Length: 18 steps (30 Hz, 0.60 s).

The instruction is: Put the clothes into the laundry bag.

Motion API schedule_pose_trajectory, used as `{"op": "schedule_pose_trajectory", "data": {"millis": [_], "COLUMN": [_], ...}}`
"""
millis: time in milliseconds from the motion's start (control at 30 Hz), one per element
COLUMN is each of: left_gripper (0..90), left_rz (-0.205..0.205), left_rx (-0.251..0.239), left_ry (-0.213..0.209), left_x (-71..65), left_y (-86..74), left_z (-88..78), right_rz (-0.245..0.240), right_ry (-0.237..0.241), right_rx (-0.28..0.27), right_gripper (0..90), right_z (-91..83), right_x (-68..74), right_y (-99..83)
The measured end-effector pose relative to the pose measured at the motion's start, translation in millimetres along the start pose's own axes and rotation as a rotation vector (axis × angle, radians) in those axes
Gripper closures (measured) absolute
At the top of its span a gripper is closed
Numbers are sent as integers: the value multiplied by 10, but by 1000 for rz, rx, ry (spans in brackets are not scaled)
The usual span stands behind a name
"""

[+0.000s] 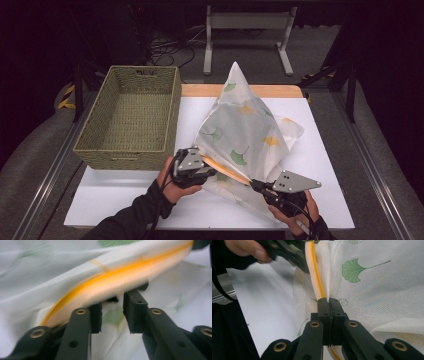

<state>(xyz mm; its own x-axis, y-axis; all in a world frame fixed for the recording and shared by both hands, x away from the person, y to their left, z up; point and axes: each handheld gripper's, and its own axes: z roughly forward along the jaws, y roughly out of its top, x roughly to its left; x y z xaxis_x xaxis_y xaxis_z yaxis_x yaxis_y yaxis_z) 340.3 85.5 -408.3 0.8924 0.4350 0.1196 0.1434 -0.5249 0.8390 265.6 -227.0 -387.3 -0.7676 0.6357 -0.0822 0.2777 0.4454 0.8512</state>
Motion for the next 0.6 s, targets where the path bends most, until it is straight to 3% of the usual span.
{"op": "schedule_pose_trajectory", "data": {"millis": [67,133,267,400,567,600], "left_gripper": [599,564,486,395,461,546], "left_rz": [-1,-35,-92,-116,-120,-105], "left_rx": [-1,5,45,125,158,171], "left_ry": [47,99,100,120,92,96], "left_x": [22,58,113,154,189,193], "left_y": [-76,-168,-288,-353,-359,-353], "left_z": [-131,-216,-220,-72,52,72], "right_rz": [6,8,16,22,23,23], "right_ry": [0,-4,-9,-11,-12,-11], "right_rx": [0,-3,-11,-21,-24,-26], "right_gripper": [893,893,894,893,894,893], "right_z": [-28,-57,-117,-182,-199,-197], "right_x": [-1,-10,-25,-51,-53,-55], "right_y": [-1,-8,-21,-39,-46,-42]}}
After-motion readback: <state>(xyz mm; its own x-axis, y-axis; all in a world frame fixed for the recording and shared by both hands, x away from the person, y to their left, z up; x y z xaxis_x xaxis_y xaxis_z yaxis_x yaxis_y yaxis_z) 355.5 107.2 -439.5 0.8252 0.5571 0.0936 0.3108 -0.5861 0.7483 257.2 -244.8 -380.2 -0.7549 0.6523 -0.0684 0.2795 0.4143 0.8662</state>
